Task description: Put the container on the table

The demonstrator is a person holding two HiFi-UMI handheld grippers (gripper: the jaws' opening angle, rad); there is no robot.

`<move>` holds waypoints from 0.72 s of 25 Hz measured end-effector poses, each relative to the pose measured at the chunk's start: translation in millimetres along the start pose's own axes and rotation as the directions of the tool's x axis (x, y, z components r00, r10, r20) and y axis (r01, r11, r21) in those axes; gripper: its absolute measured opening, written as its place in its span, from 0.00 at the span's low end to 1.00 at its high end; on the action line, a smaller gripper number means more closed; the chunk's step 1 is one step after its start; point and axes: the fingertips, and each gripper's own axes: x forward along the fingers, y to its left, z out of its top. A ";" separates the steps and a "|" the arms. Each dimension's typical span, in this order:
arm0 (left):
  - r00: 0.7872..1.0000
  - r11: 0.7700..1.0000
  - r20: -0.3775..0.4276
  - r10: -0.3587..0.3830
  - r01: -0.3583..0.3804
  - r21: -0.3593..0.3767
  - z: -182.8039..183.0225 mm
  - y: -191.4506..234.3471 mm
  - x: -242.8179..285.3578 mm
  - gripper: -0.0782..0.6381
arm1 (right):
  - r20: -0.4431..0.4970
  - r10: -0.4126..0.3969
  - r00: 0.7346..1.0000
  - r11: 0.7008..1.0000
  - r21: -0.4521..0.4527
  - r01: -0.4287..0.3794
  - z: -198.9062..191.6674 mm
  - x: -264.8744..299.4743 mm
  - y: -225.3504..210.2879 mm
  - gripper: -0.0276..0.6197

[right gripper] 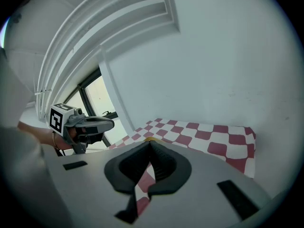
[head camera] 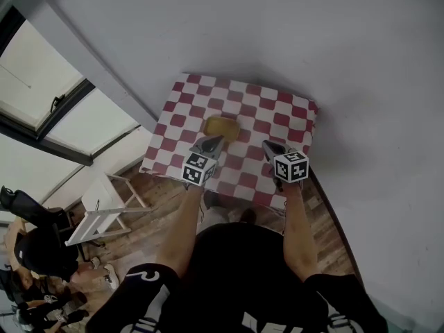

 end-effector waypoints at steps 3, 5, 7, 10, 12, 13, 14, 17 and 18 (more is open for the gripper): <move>0.999 0.999 0.038 0.036 -0.035 -0.037 9.6 -3.5 -10.6 0.14 | 0.018 0.003 1.000 1.000 -0.025 -0.002 10.1 -7.7 3.8 0.06; 0.997 0.997 0.058 0.053 -0.050 -0.051 12.4 -8.2 -17.2 0.14 | 0.028 0.009 1.000 0.999 -0.045 -0.008 15.1 -12.7 7.6 0.06; 0.994 0.995 0.076 0.075 -0.070 -0.065 14.5 -10.5 -24.1 0.14 | 0.034 0.016 0.999 0.998 -0.067 -0.014 19.1 -16.4 11.9 0.06; 0.990 0.992 0.094 0.103 -0.095 -0.085 17.3 -11.9 -34.3 0.14 | 0.043 0.022 0.999 0.996 -0.089 -0.018 22.7 -21.8 16.9 0.06; 0.989 0.992 0.100 0.109 -0.101 -0.082 19.2 -14.6 -39.4 0.14 | 0.050 0.025 0.998 0.995 -0.094 -0.020 23.2 -25.8 19.2 0.06; 0.988 0.991 0.103 0.112 -0.104 -0.080 20.4 -15.4 -42.0 0.14 | 0.054 0.026 0.998 0.995 -0.095 -0.021 23.7 -27.4 20.8 0.06; 0.988 0.991 0.106 0.115 -0.107 -0.079 21.6 -15.8 -44.8 0.14 | 0.058 0.028 0.998 0.995 -0.098 -0.022 24.4 -28.8 22.7 0.06; 0.985 0.990 0.119 0.126 -0.117 -0.076 25.3 -18.4 -52.7 0.14 | 0.071 0.029 0.997 0.993 -0.113 -0.021 26.3 -34.4 27.8 0.06; 0.984 0.990 0.125 0.128 -0.120 -0.072 27.1 -19.1 -55.4 0.14 | 0.077 0.028 0.997 0.993 -0.118 -0.019 27.4 -36.2 29.6 0.06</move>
